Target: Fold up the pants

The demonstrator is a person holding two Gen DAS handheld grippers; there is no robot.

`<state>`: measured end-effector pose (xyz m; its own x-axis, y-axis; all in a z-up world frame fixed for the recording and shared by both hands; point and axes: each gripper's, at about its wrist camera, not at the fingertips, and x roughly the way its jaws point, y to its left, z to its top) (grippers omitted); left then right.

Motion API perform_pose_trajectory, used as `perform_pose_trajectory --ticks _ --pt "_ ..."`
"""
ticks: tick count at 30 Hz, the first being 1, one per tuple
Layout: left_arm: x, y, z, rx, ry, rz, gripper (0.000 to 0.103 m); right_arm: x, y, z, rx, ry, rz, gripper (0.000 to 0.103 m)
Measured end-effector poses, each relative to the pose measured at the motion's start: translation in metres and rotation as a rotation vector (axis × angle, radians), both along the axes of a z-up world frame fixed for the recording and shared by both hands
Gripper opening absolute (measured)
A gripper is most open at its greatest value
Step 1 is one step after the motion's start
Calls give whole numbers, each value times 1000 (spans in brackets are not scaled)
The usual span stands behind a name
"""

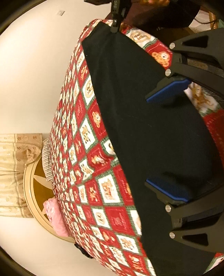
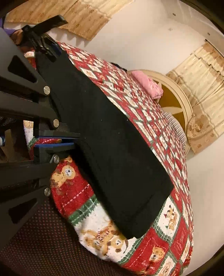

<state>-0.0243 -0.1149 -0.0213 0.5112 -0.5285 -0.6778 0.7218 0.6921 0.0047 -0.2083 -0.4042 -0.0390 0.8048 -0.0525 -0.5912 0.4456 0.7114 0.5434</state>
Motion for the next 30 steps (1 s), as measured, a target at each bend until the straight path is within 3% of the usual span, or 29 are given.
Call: perform_pose_trajectory --ticks 2,6,8,9,10,14,17,19,20,22,24,26,30 --pt "1 -9 -7 26 1 7 91 -8 -5 5 32 -29 -15 4" --pt "1 -12 -30 52 76 16 91 -40 -23 32 -66 -95 -168 7" --pt "-2 -8 -31 35 62 23 92 -49 -36 38 -100 -93 -240 33" --pt "-4 -8 -30 38 57 21 92 -50 -43 39 -123 -93 -273 63" --pt "-4 -8 -29 40 60 20 92 -50 -46 39 -142 -94 -294 78" --pt "-4 -4 -27 34 75 19 92 -39 -56 33 -240 -46 -341 78" --pt "-3 -1 -24 39 68 31 92 -24 -56 18 -257 19 -307 78" --pt "-2 3 -19 37 45 41 92 -16 -44 17 -353 84 -300 77" --pt "-2 6 -16 36 32 45 92 -11 -40 18 -389 128 -303 72" --pt "1 21 -6 15 0 67 92 -8 -42 20 -402 167 -304 32" --pt "7 36 3 -8 -10 98 92 -11 -52 22 -314 126 -282 14" --pt "15 57 12 -36 -18 153 92 -14 -59 26 -250 105 -291 14" --pt "35 106 30 -88 -46 289 92 -2 -30 60 -293 -2 -210 13"
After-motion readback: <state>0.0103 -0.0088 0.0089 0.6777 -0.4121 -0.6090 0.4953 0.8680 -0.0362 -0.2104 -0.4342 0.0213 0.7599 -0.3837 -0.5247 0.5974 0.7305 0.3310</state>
